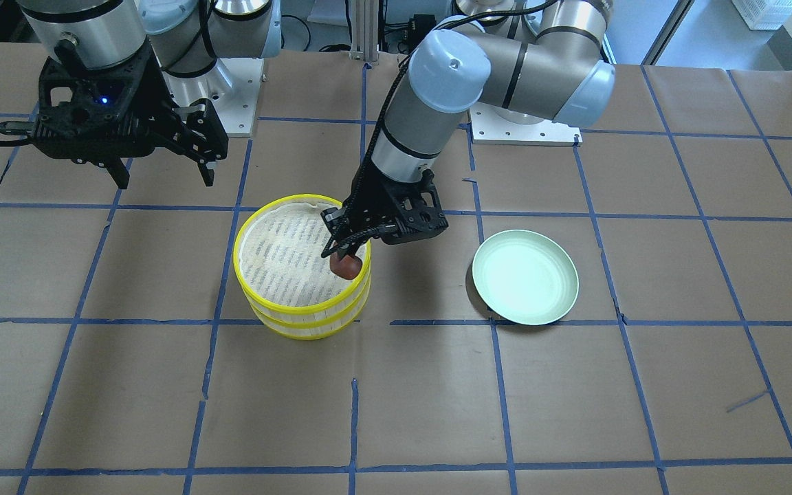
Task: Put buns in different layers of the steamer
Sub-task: 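Carry the brown bun with the left gripper onto the top tier and release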
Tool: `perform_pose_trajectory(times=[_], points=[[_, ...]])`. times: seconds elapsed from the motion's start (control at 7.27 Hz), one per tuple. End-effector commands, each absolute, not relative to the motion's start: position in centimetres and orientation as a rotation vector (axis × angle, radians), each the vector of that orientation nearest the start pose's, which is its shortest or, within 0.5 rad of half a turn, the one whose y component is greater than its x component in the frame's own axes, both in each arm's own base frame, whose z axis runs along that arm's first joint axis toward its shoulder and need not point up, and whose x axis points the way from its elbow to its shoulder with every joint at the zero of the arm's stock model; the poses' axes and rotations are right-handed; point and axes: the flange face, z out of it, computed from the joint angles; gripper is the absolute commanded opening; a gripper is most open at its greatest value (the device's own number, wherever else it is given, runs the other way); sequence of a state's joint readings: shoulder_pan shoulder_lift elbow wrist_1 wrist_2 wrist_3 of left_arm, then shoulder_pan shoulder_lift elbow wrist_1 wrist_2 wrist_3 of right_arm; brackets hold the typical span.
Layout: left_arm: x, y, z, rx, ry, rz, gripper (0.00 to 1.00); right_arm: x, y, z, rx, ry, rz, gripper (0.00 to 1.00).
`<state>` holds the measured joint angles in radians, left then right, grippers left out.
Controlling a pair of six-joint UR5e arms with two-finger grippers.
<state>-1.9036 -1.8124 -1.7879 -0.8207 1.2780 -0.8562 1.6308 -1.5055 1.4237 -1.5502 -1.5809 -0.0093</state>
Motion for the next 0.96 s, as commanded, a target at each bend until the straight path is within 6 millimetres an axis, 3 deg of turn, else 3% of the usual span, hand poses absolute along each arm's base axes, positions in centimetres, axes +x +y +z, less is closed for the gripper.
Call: perform_pose_trajectory(times=[0.0, 0.55, 0.69, 0.83], points=[[-36.8, -49.1, 31.5, -0.937, 3.438, -0.132, 0.99, 15.9, -51.1, 53.1, -0.096, 3.144, -0.111, 1.00], [-36.3, -48.3, 34.1, -0.874, 3.455, -0.195, 1.00, 15.7, -50.9, 52.5, -0.094, 3.147, -0.090, 1.00], [-35.0, -48.6, 34.7, -0.632, 3.466, -0.239, 1.00, 15.8, -50.8, 52.4, -0.108, 3.145, -0.087, 1.00], [-31.3, -49.4, 35.1, -0.278, 3.421, -0.229, 1.00, 15.6, -50.8, 52.2, -0.106, 3.146, -0.085, 1.00]])
